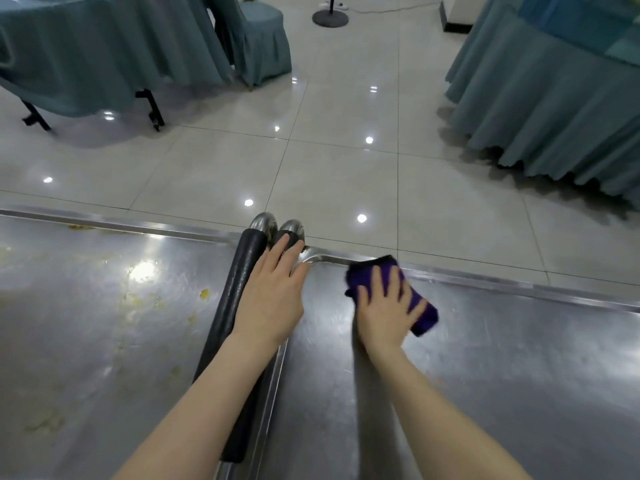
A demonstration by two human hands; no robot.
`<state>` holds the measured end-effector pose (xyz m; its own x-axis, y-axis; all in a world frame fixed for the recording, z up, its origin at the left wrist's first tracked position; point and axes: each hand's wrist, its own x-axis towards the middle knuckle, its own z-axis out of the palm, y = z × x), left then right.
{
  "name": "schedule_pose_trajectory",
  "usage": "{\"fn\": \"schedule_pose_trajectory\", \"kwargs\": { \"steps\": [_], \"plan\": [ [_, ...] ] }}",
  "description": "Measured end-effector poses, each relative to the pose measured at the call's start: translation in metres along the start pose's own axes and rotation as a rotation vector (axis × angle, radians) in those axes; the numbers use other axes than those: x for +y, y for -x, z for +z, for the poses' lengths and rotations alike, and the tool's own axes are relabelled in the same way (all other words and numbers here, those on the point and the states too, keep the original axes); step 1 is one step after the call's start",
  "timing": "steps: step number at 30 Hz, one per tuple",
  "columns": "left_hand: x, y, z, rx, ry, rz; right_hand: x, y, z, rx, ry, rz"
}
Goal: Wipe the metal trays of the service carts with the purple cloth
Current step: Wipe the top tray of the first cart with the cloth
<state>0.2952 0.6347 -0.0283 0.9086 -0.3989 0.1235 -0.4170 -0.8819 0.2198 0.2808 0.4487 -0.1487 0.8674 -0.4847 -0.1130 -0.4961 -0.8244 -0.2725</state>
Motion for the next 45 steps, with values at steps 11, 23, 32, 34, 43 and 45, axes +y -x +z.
{"fn": "schedule_pose_trajectory", "kwargs": {
  "steps": [11, 23, 32, 34, 43, 45],
  "plan": [
    [0.0, -0.001, -0.002, 0.045, 0.049, 0.015, 0.049, -0.011, -0.012, 0.029, -0.014, -0.055],
    [-0.002, -0.007, 0.002, 0.028, 0.029, 0.048, -0.066, 0.001, 0.018, -0.081, 0.053, -0.351],
    [0.016, -0.004, -0.002, -0.035, -0.064, -0.067, 0.099, -0.026, -0.032, 0.044, 0.033, -0.03],
    [0.032, -0.01, 0.005, -0.011, -0.028, -0.127, 0.156, -0.032, -0.048, 0.048, 0.039, 0.148],
    [0.09, -0.019, 0.106, -0.268, 0.218, -0.06, 0.077, -0.026, -0.013, 0.134, 0.1, -0.081],
    [0.099, -0.024, 0.117, -0.265, 0.214, -0.072, 0.067, -0.027, -0.009, 0.113, 0.098, -0.21]
  ]
}}
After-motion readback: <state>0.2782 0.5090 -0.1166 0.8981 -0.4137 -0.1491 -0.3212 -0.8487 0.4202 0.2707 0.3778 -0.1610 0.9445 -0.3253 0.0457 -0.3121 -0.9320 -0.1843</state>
